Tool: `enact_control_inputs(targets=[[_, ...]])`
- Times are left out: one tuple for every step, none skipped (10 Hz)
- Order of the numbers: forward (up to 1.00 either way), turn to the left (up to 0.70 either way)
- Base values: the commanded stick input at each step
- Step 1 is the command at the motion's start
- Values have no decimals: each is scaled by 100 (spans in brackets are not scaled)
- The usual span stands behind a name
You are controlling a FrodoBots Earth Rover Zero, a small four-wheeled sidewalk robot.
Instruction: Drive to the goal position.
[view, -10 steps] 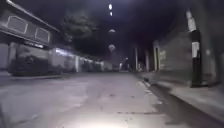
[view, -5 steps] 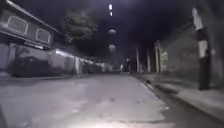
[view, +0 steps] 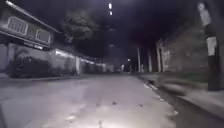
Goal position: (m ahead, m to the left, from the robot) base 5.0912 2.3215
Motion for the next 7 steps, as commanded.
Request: enact_control_inputs(targets=[[50, 0], [50, 0], [50, 0], [50, 0], [50, 0], [50, 0], [50, 0]])
